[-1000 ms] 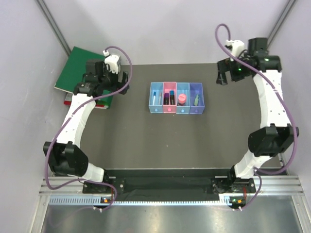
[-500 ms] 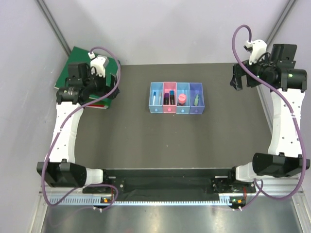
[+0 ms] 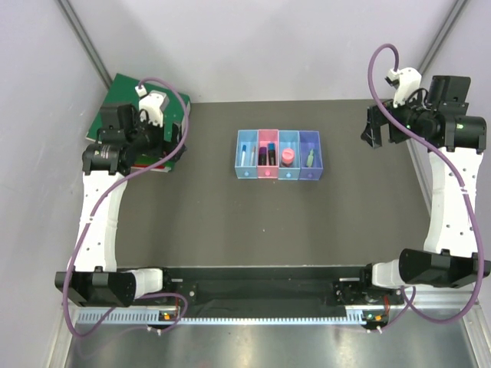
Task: Sort the stationery into containers
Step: Reset both arms
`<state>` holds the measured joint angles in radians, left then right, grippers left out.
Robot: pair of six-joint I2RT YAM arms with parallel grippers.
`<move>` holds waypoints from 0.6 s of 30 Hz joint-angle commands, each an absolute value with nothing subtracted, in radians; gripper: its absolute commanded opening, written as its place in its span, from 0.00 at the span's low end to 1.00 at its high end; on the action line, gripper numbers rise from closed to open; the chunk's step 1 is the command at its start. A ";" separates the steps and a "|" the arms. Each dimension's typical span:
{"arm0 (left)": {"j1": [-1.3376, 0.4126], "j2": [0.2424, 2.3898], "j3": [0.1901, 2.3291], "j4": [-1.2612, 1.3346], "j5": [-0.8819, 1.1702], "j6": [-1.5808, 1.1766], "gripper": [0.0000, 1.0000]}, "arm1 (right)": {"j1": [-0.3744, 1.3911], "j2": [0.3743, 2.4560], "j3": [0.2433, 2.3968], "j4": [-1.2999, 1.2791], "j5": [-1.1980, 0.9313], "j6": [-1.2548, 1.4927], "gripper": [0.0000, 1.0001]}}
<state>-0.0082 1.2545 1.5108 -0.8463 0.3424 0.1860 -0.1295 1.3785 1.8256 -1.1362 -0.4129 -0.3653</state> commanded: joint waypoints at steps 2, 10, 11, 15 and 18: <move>-0.006 1.226 1.516 -0.854 0.339 0.196 0.99 | -0.147 1.354 1.836 -1.104 -0.439 -0.350 1.00; -0.006 1.221 1.517 -0.851 0.337 0.198 0.99 | -0.147 1.358 1.838 -1.101 -0.440 -0.347 1.00; -0.008 1.221 1.517 -0.850 0.337 0.198 0.99 | -0.147 1.358 1.835 -1.101 -0.442 -0.348 1.00; -0.008 1.223 1.514 -0.847 0.336 0.193 0.99 | -0.147 1.358 1.833 -1.101 -0.446 -0.350 1.00; -0.006 1.221 1.511 -0.844 0.337 0.190 0.99 | -0.147 1.356 1.832 -1.098 -0.449 -0.351 1.00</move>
